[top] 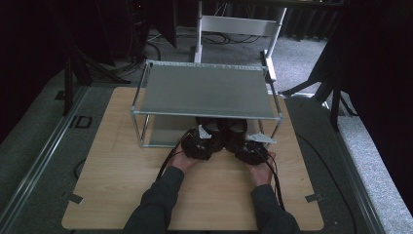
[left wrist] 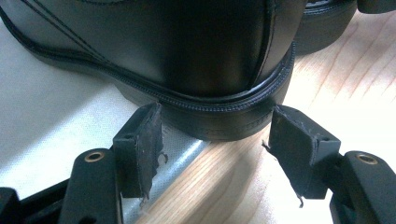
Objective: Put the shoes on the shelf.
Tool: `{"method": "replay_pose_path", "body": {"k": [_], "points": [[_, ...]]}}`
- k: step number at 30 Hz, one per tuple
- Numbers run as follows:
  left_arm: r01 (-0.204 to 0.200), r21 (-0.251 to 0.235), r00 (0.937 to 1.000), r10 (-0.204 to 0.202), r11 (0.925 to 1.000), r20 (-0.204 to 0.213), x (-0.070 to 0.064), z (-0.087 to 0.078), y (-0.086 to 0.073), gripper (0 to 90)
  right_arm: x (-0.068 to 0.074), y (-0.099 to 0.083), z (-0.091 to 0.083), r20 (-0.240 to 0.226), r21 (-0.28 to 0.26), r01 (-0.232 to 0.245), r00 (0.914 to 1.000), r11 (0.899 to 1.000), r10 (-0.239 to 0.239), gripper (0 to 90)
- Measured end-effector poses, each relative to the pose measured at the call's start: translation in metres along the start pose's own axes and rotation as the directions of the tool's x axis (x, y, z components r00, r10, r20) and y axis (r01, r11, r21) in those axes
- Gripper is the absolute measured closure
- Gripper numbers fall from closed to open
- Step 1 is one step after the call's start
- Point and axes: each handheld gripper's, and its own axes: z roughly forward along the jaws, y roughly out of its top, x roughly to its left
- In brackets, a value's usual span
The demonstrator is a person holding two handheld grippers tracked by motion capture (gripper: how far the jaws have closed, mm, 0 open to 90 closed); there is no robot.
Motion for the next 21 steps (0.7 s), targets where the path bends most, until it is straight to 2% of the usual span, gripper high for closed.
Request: {"method": "replay_pose_path", "body": {"k": [3, 6, 9, 14, 21], "points": [[0.006, 0.0, 1.0, -0.006, 1.0, -0.007, -0.002, -0.001, 0.0, 37.4, 0.0, 0.0, 0.0, -0.001, 0.002, 0.001, 1.0, 1.0, -0.001, 43.0], [0.046, -0.011, 0.9987, -0.046, 0.9989, -0.021, -0.005, -0.004, -0.006, 40.6, -0.001, -0.001, -0.003, -0.004, -0.001, 0.002, 1.0, 1.0, -0.002, 45.3], [0.066, -0.018, 0.9977, -0.066, 0.9976, -0.014, -0.005, -0.01, -0.011, 40.7, -0.003, -0.004, -0.008, 0.006, -0.002, 0.022, 0.9997, 1.0, -0.022, 45.3], [0.102, -0.063, 0.9948, -0.102, 0.9928, 0.01, -0.008, -0.025, -0.023, 41.0, -0.011, -0.011, -0.02, 0.018, 0.008, 0.029, 0.9994, 1.0, -0.029, 44.8], [0.107, -0.053, 0.9941, -0.108, 0.9928, -0.007, -0.014, -0.041, -0.043, 41.4, -0.027, -0.026, -0.033, 0.039, 0.053, 0.044, 0.9982, 0.998, -0.046, 43.5]]}}
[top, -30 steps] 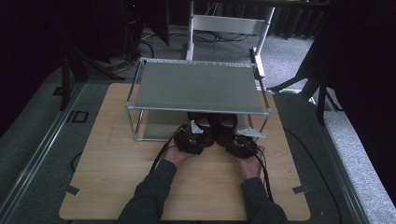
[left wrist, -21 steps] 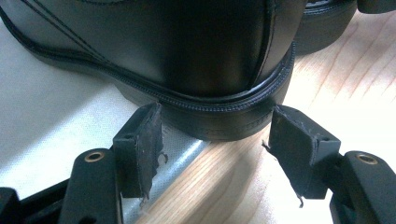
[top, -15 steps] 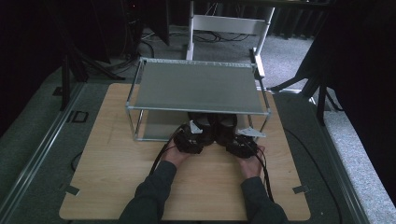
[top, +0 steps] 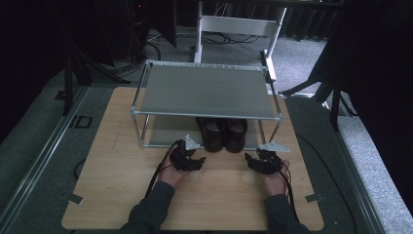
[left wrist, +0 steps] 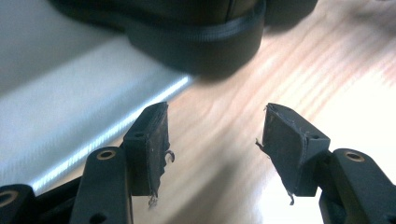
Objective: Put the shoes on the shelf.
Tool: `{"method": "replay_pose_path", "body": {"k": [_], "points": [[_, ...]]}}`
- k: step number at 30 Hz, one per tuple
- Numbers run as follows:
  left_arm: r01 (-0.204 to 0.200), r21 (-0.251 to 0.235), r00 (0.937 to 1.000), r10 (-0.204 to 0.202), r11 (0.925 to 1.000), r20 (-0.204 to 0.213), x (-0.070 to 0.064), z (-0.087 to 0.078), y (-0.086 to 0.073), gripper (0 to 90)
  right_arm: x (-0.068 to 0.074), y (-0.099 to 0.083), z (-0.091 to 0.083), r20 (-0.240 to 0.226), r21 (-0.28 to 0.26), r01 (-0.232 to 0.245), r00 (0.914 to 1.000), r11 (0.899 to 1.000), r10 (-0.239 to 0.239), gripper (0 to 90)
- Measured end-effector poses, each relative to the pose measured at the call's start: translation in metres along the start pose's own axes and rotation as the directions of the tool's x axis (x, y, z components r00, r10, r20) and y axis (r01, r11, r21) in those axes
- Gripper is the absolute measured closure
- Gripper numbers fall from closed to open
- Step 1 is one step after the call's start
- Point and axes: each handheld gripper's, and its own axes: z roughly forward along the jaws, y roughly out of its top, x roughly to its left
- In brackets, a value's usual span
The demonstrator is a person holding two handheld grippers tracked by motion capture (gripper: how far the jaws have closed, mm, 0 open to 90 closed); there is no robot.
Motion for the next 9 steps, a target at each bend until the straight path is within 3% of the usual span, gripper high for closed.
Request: {"method": "replay_pose_path", "body": {"k": [5, 6, 9], "points": [[0.015, -0.009, 0.9993, -0.015, 0.9998, -0.033, 0.001, -0.01, -0.016, 41.4, -0.011, -0.008, -0.003, 0.019, 0.02, -0.006, 0.9998, 1.0, 0.006, 42.6], [0.037, -0.018, 0.9985, -0.038, 0.9991, -0.04, 0.003, -0.016, -0.025, 41.4, -0.015, -0.01, -0.004, 0.026, 0.025, -0.007, 0.9996, 1.0, 0.007, 42.4], [0.05, -0.024, 0.9969, -0.051, 0.9985, -0.059, 0.007, -0.025, -0.036, 41.7, -0.026, -0.016, -0.007, 0.048, 0.038, -0.022, 0.9986, 0.999, 0.02, 42.1]]}}
